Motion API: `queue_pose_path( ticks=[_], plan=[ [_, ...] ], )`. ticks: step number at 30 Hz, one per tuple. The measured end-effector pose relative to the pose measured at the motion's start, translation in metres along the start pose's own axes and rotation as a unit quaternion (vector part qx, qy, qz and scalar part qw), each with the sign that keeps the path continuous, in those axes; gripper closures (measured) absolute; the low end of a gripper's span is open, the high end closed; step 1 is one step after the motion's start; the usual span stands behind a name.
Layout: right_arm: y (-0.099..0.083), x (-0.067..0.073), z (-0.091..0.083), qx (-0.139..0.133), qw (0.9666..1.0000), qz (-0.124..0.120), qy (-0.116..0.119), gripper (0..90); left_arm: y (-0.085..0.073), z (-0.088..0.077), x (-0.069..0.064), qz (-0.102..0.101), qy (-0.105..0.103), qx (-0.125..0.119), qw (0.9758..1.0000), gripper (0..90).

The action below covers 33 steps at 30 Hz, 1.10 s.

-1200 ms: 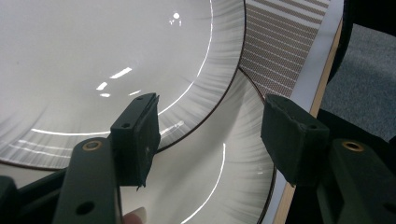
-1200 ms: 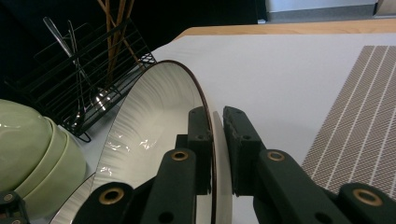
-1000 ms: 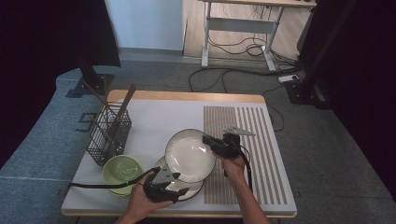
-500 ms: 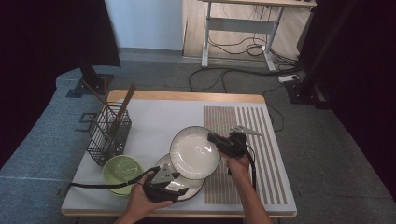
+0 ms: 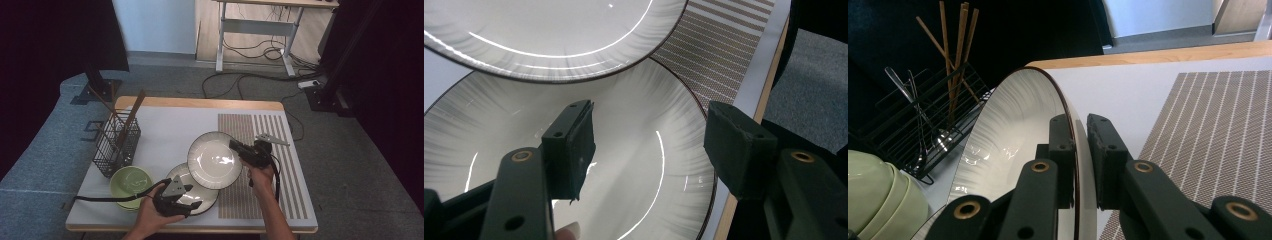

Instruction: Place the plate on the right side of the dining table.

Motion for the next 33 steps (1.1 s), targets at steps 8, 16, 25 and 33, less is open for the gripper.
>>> queue_pose_path(
  ticks=[8,16,25,33],
  plan=[
    [0.001,-0.01,-0.003,-0.003,0.9999,0.004,-0.01,82.1,-0.001,0.001,0.0,-0.001,-0.001,0.002,1.0,36.8],
    [0.003,-0.015,-0.007,-0.007,0.9998,0.01,-0.013,82.1,-0.001,0.001,0.0,-0.001,-0.001,0.002,1.0,36.8],
    [0.004,-0.02,-0.009,-0.008,0.9997,0.015,-0.018,82.1,-0.001,0.0,0.0,-0.001,-0.001,0.003,1.0,36.8],
    [0.004,-0.025,-0.011,-0.008,0.9995,0.021,-0.022,82.1,-0.001,0.0,0.0,-0.001,-0.002,0.003,1.0,36.8]
  ],
)
Point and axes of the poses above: each handheld gripper's, and its own axes: z roughly forward along the jaws, y roughly out of its top, x roughly to its left, the point moved 10 cm from there along z, roughly forward along the jaws, and after that the axes turned 11 degrees about -y, right-handed, at the moved point
